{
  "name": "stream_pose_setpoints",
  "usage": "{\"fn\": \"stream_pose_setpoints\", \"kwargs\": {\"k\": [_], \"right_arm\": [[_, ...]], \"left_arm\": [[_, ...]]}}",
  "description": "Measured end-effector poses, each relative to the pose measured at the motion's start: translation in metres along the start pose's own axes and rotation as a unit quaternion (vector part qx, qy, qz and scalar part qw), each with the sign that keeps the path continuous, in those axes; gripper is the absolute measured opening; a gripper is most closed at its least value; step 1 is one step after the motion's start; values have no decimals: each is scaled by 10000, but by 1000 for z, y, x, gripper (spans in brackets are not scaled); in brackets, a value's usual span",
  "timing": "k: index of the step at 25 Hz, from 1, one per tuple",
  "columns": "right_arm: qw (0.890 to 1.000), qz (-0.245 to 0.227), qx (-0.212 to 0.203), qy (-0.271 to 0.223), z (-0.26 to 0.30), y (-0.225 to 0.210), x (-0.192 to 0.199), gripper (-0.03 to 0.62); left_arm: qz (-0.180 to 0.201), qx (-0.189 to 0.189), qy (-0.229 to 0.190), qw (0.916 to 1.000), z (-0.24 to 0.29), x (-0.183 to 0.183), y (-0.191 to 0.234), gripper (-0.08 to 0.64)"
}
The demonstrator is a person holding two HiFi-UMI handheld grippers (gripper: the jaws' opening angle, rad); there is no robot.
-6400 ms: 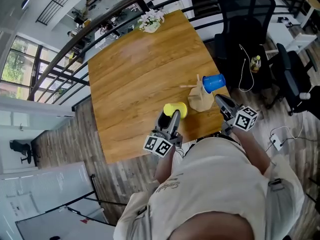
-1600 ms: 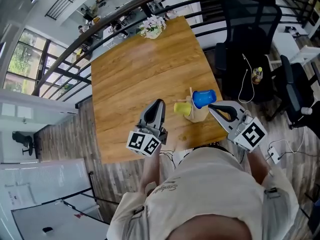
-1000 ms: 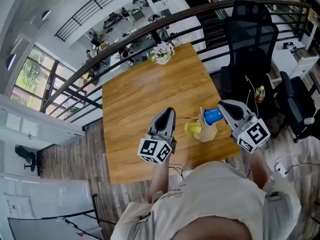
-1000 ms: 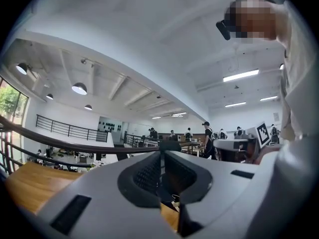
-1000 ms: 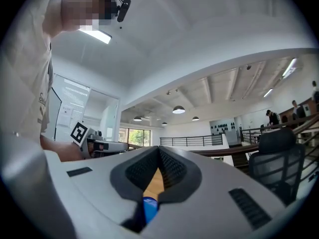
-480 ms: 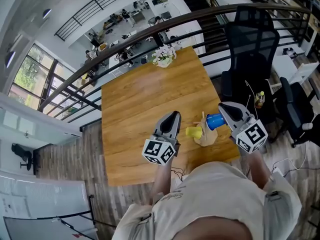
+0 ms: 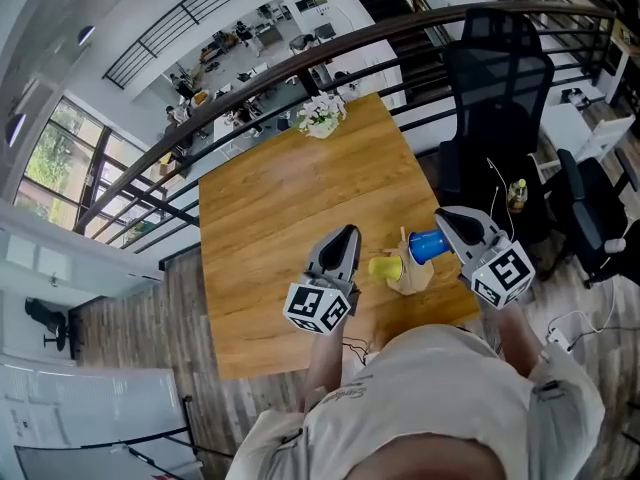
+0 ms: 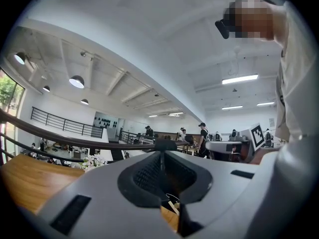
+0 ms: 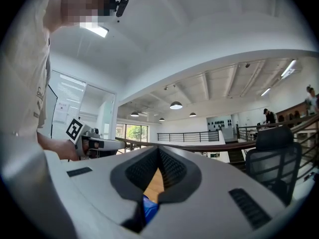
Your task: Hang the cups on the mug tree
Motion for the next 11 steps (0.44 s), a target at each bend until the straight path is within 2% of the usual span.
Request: {"fn": "stream_pose_setpoints", "kwargs": {"k": [5, 11], "right_arm": [[10000, -77, -4, 53, -3, 3, -4, -5], [9999, -105, -16, 69, -8, 7, -3, -5]], "left_arm": [[-78, 39, -118, 9999, 3, -3, -3, 32], [-37, 378, -207, 9991, 6, -9, -16, 32]]}}
Point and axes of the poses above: the fingertips, and each gripper's own axes: z forward along the fingers, y to its left, x out of its underside, the point moved 9 cm from there along -z, backward along the fingers
